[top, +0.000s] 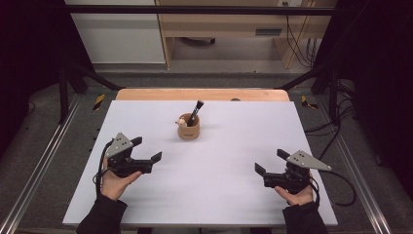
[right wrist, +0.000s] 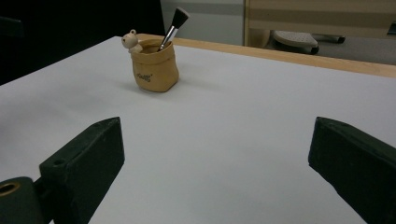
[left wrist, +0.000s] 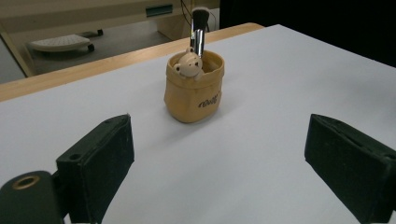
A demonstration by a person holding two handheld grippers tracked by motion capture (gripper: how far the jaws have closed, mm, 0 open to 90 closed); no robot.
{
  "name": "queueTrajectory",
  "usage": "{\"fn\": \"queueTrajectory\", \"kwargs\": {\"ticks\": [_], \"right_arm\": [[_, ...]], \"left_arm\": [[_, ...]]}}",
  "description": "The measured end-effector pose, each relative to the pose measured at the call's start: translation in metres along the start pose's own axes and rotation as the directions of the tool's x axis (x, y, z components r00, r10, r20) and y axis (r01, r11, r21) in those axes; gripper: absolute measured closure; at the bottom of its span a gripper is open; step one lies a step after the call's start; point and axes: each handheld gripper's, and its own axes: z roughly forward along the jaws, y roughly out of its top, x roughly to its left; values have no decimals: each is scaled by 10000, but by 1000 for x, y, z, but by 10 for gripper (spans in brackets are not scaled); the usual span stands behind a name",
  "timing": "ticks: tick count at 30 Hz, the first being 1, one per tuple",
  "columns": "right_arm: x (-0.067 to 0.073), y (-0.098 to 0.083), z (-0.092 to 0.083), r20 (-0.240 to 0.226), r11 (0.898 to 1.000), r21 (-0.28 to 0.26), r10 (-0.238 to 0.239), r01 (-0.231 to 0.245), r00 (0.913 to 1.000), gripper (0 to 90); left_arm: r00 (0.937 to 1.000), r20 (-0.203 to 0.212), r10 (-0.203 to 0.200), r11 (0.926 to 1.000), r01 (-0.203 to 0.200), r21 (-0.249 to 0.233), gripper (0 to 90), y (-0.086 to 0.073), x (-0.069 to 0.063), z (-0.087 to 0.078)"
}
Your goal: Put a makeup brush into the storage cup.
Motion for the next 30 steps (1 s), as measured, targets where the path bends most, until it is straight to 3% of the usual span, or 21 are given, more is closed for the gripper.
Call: {"fn": "queueTrajectory", "kwargs": {"ticks": [12,21,24,30], "right_arm": [[0,-1,0,71,10000,20,7,-7,10000,43],[-2,-2,-1,101,10000,6,17,-17,9999,44],[-3,-2,-1,150,10000,31,79,-79,9999,45],[-4,-4,0,143,9999,76,96,-97,9999,46]], "left_arm": [[9998,-117,-158,9998,156,-131,68,-16,5,-17],[9977,-302,-604,9971,589,-478,70,-31,14,-33],[9982,-386,-467,9985,455,-304,68,-34,15,-36],[9968,-440,-671,9974,659,-294,65,-40,18,-40]]}}
